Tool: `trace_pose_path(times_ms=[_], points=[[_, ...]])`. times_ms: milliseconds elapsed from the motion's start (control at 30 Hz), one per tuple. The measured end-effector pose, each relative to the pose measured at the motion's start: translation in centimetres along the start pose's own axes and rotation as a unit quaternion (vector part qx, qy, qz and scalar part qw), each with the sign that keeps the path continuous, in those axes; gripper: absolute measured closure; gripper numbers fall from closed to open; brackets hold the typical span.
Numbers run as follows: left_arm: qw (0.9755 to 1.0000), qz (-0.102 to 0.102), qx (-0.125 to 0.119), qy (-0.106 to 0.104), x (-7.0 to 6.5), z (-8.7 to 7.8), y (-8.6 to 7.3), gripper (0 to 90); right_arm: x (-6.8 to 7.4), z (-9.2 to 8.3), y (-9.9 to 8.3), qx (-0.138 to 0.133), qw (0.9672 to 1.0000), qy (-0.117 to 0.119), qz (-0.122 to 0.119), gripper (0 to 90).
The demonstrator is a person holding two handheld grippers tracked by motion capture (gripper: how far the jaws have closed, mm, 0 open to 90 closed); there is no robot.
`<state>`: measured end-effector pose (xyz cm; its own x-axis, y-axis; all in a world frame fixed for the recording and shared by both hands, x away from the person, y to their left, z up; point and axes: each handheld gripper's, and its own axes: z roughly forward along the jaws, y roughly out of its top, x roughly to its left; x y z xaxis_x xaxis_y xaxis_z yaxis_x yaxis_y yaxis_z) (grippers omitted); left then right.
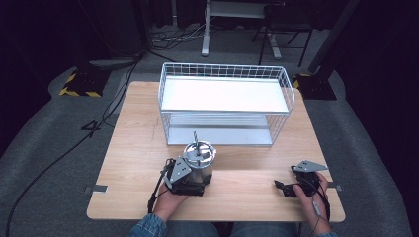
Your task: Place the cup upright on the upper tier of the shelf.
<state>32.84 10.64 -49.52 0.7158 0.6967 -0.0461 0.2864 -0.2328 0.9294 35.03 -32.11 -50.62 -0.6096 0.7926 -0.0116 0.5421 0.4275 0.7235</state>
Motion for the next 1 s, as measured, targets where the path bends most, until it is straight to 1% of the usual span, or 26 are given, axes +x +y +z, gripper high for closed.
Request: trace_pose_path(times_ms=[100,333,400,433,467,500,600,767,900,933,1000], points=[[1.0000,-0.004,-0.001,-0.002,0.0,0.0,0.0,2.6,0.0,0.0,0.0,0.000,1.0000,0.000,0.000,5.4],[1.0000,0.006,0.003,0.002,-0.1,-0.1,0.2,3.4,0.0,0.0,0.0,0.000,1.0000,0.000,0.000,5.5],[1.0000,0.006,0.007,-0.001,-0.1,-0.2,0.2,3.5,0.0,0.0,0.0,0.000,1.0000,-0.001,0.000,5.5],[1.0000,-0.001,0.007,-0.006,-0.1,-0.2,0.3,3.5,0.0,0.0,0.0,0.000,1.0000,-0.001,0.000,5.5],[0.9999,0.000,0.010,-0.007,-0.1,-0.3,0.4,3.6,0.0,0.0,0.0,0.000,1.0000,0.000,0.000,5.5],[0.9998,0.002,0.015,-0.009,0.0,-0.4,0.5,3.7,0.0,0.0,0.0,0.000,1.0000,-0.001,0.000,5.5],[0.9993,0.012,0.035,0.006,-0.4,-0.7,1.1,3.7,0.0,0.0,0.0,0.000,1.0000,-0.001,0.000,5.5],[0.9993,0.015,0.034,0.003,-0.5,-1.3,1.8,3.7,0.0,0.0,0.0,0.000,1.0000,0.000,0.000,5.5],[0.9995,0.013,0.030,0.002,-0.5,-2.0,2.9,3.7,0.0,0.0,0.0,0.000,1.0000,0.000,0.000,5.5],[0.9995,0.014,0.029,0.006,-0.5,-2.3,3.2,3.8,0.0,0.0,0.0,0.000,1.0000,0.000,0.000,5.5],[0.9995,0.011,0.031,0.005,-0.6,-2.4,3.4,3.8,0.0,0.0,0.0,0.000,1.0000,0.000,0.000,5.5]])
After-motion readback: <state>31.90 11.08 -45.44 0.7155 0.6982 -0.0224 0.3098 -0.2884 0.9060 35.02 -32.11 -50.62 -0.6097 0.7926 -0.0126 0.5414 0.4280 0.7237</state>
